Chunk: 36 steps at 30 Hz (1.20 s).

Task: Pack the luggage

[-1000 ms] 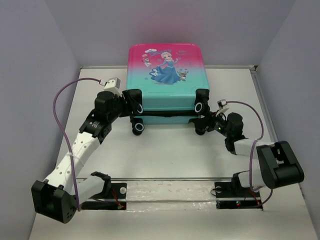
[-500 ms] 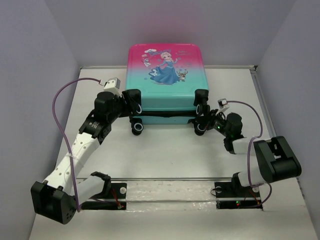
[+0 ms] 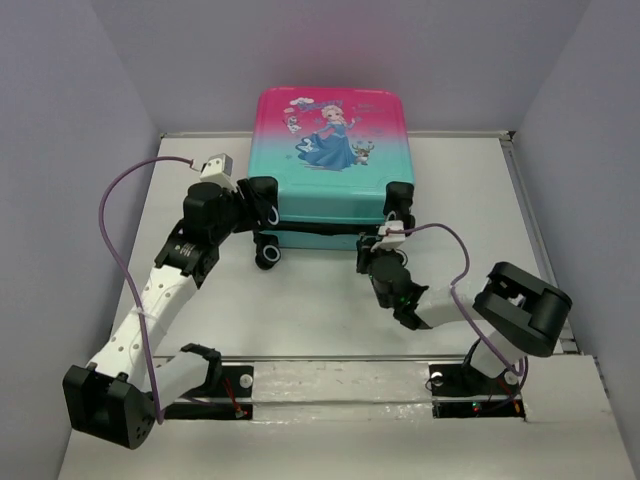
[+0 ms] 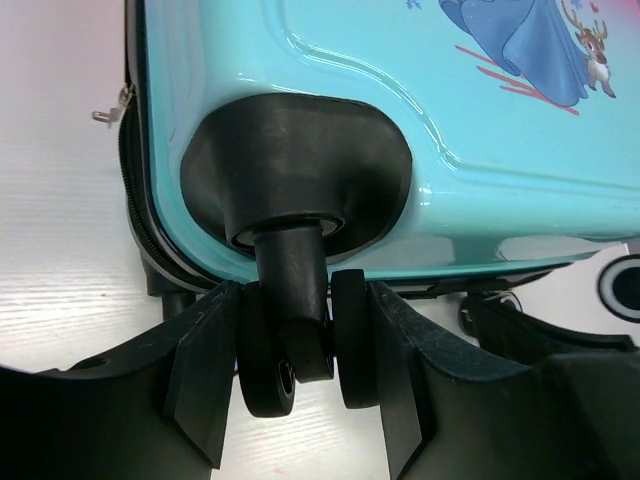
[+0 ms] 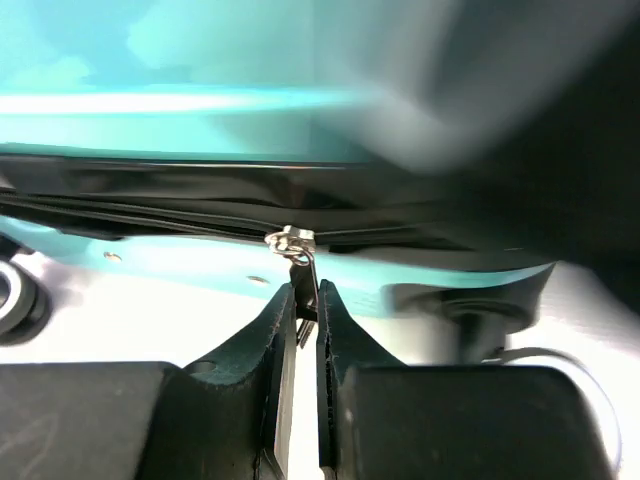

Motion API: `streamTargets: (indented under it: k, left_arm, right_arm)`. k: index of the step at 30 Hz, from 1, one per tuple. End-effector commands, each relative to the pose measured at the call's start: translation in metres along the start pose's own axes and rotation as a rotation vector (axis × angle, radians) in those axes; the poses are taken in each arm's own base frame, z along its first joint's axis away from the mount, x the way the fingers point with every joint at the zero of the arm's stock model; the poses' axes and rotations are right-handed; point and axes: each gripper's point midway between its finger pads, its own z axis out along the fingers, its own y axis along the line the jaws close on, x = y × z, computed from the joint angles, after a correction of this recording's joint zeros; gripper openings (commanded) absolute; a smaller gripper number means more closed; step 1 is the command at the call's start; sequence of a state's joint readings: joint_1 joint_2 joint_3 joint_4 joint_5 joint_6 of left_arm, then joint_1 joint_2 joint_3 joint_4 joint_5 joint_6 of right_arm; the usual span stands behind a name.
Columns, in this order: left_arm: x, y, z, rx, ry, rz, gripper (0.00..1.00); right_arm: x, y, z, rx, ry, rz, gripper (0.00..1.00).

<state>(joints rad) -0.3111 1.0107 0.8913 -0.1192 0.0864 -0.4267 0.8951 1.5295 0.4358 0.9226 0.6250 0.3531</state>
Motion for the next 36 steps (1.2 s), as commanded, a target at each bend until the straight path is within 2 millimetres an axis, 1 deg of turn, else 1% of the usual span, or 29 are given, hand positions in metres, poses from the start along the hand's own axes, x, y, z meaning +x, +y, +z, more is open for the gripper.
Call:
streamTargets:
  k: [1,2,3,5,6,7,8,9,10,11,12,14,15,16,17,18,19,21,22,23,24,26,27,28,30,31,34,35,36]
  left_arm:
    - [-0.056,-0.136,-0.043,0.582,-0.172,0.005,0.06]
    - [-0.056,-0.14,-0.044,0.596,-0.166,0.005,0.06]
    - [-0.055,-0.143,-0.045,0.608,-0.16,0.006,0.06]
    - [-0.054,-0.147,-0.045,0.625,-0.153,0.007,0.06]
    - [-0.055,-0.152,-0.048,0.639,-0.15,0.008,0.06]
    - [-0.056,-0.153,-0.048,0.644,-0.151,0.009,0.06]
    - [-0.056,-0.156,-0.049,0.651,-0.148,0.011,0.06]
    - [-0.057,-0.16,-0.051,0.666,-0.147,0.014,0.06]
    - [-0.056,-0.163,-0.052,0.673,-0.14,0.013,0.06]
    - [-0.055,-0.164,-0.05,0.675,-0.135,0.013,0.06]
    - [-0.055,-0.166,-0.05,0.682,-0.13,0.012,0.06]
    - [-0.054,-0.172,-0.051,0.702,-0.114,0.011,0.06]
    - [-0.055,-0.174,-0.053,0.71,-0.112,0.012,0.06]
    - [-0.054,-0.174,-0.053,0.708,-0.107,0.01,0.06]
    - [-0.053,-0.173,-0.052,0.706,-0.102,0.012,0.06]
    - [-0.053,-0.173,-0.052,0.702,-0.099,0.011,0.06]
    - [-0.053,-0.173,-0.054,0.704,-0.095,0.009,0.06]
    - [-0.051,-0.173,-0.055,0.706,-0.088,-0.003,0.06]
    - [-0.052,-0.174,-0.057,0.713,-0.091,-0.011,0.06]
    - [-0.052,-0.175,-0.058,0.721,-0.089,-0.023,0.06]
    - [-0.049,-0.177,-0.06,0.738,-0.071,-0.05,0.06]
    - [-0.05,-0.182,-0.063,0.764,-0.072,-0.07,0.06]
    - [-0.048,-0.183,-0.063,0.769,-0.067,-0.078,0.06]
    - [-0.045,-0.183,-0.062,0.766,-0.061,-0.091,0.06]
    - [-0.041,-0.184,-0.06,0.767,-0.055,-0.099,0.06]
    - [-0.041,-0.185,-0.061,0.774,-0.06,-0.11,0.06]
    - [-0.039,-0.186,-0.06,0.781,-0.064,-0.133,0.06]
    - [-0.038,-0.187,-0.061,0.785,-0.063,-0.135,0.06]
    - [-0.038,-0.188,-0.06,0.788,-0.061,-0.135,0.06]
  right_arm:
    - [0.003,0.031,-0.006,0.088,-0.076,-0.148,0.07]
    - [0.0,0.045,-0.003,0.061,-0.081,-0.143,0.07]
    - [0.009,0.056,0.0,0.032,-0.062,-0.158,0.07]
    - [0.014,0.075,0.005,-0.039,-0.035,-0.149,0.07]
    - [0.018,0.104,0.006,-0.15,-0.013,-0.135,0.07]
    - [0.019,0.117,0.007,-0.193,-0.002,-0.122,0.07]
    - [0.026,0.133,0.004,-0.255,0.031,-0.121,0.07]
    - [0.017,0.154,0.005,-0.298,0.022,-0.09,0.07]
    - [0.018,0.168,0.003,-0.336,0.035,-0.074,0.07]
    - [0.025,0.187,-0.004,-0.403,0.058,-0.061,0.07]
    - [0.023,0.197,-0.005,-0.434,0.063,-0.034,0.07]
    - [0.024,0.236,-0.014,-0.533,0.082,0.037,0.07]
    - [0.026,0.252,-0.021,-0.585,0.094,0.048,0.07]
    - [0.016,0.272,-0.024,-0.624,0.076,0.065,0.07]
    - [0.017,0.284,-0.03,-0.653,0.068,0.062,0.07]
    - [0.028,0.295,-0.039,-0.682,0.076,0.053,0.07]
    - [0.021,0.304,-0.04,-0.71,0.061,0.103,0.07]
    - [0.024,0.309,-0.04,-0.727,0.054,0.145,0.07]
    - [0.03,0.31,-0.037,-0.725,0.053,0.18,0.07]
    - [0.026,0.312,-0.032,-0.709,0.032,0.205,0.07]
    - [0.035,0.311,-0.027,-0.69,0.031,0.211,0.07]
    - [0.024,0.315,-0.02,-0.669,-0.019,0.288,0.07]
    - [0.029,0.313,-0.017,-0.656,-0.02,0.289,0.07]
    - [0.025,0.317,-0.015,-0.654,-0.032,0.318,0.07]
    - [0.017,0.316,-0.015,-0.655,-0.062,0.366,0.07]
    - [0.014,0.317,-0.022,-0.666,-0.074,0.39,0.07]
    - [0.014,0.315,-0.021,-0.658,-0.08,0.407,0.07]
    - [0.016,0.317,-0.025,-0.664,-0.077,0.41,0.07]
    - [0.015,0.314,-0.026,-0.658,-0.086,0.415,0.07]
